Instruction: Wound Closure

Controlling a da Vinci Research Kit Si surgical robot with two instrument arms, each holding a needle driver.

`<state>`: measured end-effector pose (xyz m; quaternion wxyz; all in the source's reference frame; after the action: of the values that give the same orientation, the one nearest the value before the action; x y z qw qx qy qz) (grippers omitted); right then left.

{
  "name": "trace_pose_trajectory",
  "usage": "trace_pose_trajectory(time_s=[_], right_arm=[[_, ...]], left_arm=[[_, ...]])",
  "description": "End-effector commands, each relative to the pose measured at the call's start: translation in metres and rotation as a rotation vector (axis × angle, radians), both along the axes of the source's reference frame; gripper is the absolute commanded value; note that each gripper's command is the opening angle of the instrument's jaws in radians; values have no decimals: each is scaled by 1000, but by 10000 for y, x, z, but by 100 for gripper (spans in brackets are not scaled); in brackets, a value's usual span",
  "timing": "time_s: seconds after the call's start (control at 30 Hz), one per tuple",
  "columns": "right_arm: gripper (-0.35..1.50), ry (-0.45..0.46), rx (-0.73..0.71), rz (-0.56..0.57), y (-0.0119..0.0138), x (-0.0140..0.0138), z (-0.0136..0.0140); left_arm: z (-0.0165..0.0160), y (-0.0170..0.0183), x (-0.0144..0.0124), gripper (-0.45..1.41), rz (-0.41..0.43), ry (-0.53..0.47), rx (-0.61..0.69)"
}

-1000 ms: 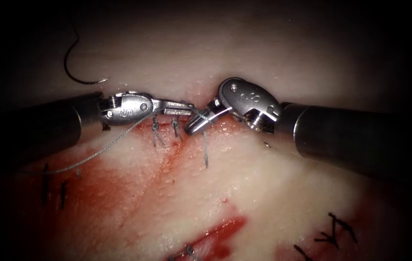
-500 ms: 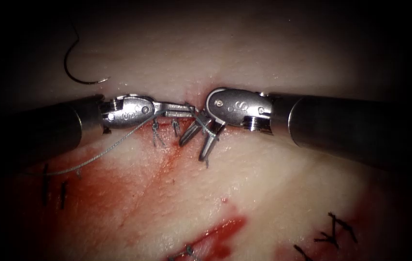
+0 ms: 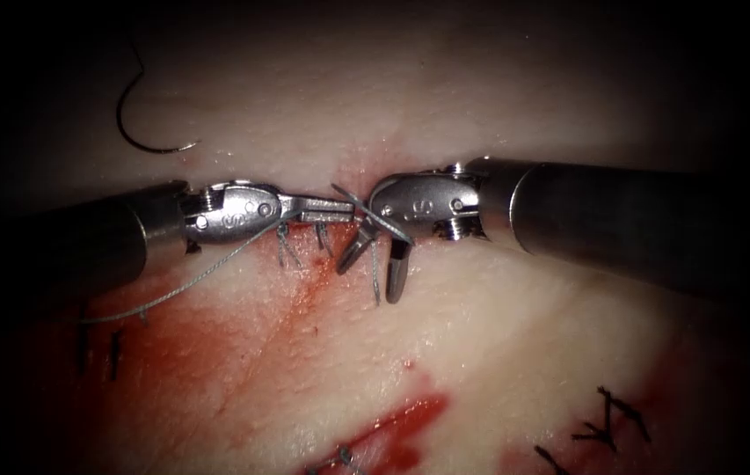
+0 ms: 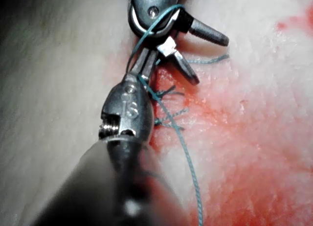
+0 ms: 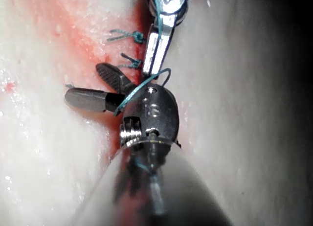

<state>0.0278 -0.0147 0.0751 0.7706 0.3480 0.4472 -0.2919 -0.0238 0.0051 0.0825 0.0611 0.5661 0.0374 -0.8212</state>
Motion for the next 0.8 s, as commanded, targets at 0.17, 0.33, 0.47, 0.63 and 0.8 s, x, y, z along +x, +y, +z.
trace_pose_trajectory(time_s=[0.17, 0.33, 0.47, 0.63, 0.8], right_arm=[[71, 7, -34, -25, -7, 10, 10], [4, 9, -63, -52, -16, 10, 16], [-35, -17, -58, -106, -14, 9, 16], [-35, 12, -41, -72, 1, 8, 11], [-35, 17, 14, -27, 9, 6, 3]], left_arm=[[4, 7, -2, -45, 0, -1, -2], [3, 6, 0, -45, -2, 0, 4], [1, 2, 1, -45, -3, 2, 4], [-7, -19, 0, -45, -15, 18, -3], [-15, -47, 5, -45, -6, 41, -10]])
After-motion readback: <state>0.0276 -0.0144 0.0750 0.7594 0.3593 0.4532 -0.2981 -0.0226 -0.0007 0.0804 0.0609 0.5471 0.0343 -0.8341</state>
